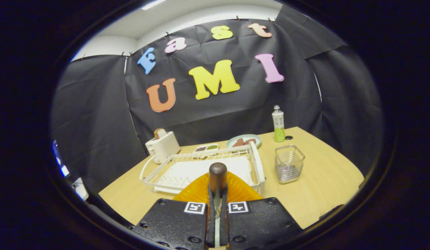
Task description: Take the plate from the dish rack, then take the spoon from the basket and place it into the plate.
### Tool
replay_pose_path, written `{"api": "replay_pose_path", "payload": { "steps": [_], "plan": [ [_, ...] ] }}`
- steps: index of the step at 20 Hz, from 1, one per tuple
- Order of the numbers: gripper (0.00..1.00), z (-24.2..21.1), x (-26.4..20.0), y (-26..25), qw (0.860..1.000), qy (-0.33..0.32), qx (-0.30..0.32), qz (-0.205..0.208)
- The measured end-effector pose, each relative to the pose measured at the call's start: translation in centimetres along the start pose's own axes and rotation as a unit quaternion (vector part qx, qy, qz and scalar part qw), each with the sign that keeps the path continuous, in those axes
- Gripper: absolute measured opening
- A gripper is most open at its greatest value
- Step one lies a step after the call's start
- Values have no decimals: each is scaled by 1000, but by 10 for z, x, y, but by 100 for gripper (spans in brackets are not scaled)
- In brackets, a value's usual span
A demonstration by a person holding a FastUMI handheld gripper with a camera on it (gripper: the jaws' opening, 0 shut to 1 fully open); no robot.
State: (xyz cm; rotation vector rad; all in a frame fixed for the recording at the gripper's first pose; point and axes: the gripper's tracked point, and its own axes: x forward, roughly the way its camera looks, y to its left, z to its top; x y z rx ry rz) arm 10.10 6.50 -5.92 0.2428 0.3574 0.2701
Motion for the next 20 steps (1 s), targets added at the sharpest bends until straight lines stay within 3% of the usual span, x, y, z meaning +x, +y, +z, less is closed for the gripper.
{"api": "replay_pose_path", "payload": {
  "steps": [6,12,17,20],
  "plan": [
    [10,-49,19,36,999,32,19,32],
    [11,-69,27,40,997,42,50,47],
    [23,-69,26,8,999,39,30,10],
    [38,-61,28,-9,999,34,35,-8]
  ]
}}
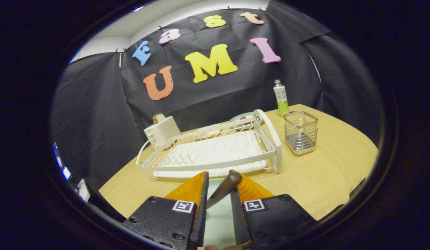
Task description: Take the plate from the dish rack, then take the spoon from the basket and place it into the plate.
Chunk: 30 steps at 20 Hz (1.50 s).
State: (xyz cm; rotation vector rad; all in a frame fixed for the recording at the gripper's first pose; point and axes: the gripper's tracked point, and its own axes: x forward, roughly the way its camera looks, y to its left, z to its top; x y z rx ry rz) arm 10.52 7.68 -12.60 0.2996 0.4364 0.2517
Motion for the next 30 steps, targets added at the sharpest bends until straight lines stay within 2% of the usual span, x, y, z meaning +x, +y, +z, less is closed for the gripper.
{"api": "replay_pose_path", "payload": {
  "steps": [1,2,7,12,16,18,22,26,30],
  "plan": [
    [42,5,0,-4,1000,-4,1,-5],
    [51,10,-2,-8,1000,-9,2,-10],
    [68,41,-24,-21,997,-60,-24,-42],
    [86,77,-78,-18,985,-136,-81,-69],
    [100,88,-125,-12,974,-172,-124,-80],
    [100,87,-149,-9,971,-186,-127,-80],
    [100,83,-193,-20,960,-228,-127,-105],
    [100,58,-216,-15,957,-240,-125,-103],
    [100,42,-218,-3,959,-240,-125,-90]
  ]
}}
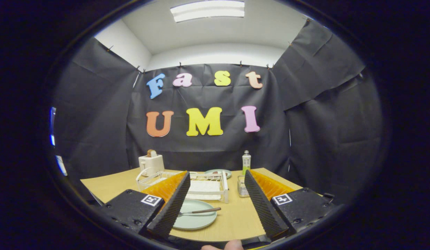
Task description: Take the plate from the dish rack, then take the spoon from the basket and place it into the plate.
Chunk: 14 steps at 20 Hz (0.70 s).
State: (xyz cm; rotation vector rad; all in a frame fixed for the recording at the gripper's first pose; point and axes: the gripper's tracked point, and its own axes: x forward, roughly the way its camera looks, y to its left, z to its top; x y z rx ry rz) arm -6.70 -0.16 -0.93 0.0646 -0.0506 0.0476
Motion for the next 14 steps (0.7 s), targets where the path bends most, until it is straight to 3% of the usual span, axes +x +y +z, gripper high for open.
{"api": "replay_pose_path", "payload": {
  "steps": [14],
  "plan": [
    [100,-30,0,34,1000,18,7,19]
  ]
}}
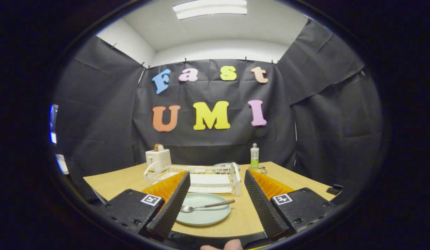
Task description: Take the plate from the dish rack, then take the spoon from the basket and place it into the plate.
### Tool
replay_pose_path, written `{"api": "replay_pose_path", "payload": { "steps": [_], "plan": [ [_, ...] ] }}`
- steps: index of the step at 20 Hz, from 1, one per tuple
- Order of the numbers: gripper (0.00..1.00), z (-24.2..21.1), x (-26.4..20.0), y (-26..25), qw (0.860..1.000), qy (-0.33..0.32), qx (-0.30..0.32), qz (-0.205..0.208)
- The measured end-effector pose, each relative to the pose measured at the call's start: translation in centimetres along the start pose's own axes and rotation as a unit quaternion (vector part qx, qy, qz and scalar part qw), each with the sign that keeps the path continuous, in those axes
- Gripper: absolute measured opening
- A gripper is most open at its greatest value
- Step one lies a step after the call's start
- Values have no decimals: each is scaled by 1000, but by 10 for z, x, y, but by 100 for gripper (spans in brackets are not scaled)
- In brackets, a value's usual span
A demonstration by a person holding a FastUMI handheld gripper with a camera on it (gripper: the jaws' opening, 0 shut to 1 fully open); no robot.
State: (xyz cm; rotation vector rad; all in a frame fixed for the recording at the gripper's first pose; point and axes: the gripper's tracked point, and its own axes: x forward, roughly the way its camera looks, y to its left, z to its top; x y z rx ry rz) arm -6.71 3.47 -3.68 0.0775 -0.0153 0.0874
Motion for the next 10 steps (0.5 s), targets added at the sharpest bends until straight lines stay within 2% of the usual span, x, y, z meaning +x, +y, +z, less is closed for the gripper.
{"api": "replay_pose_path", "payload": {
  "steps": [10],
  "plan": [
    [100,-5,8,5,1000,9,-3,5]
  ]
}}
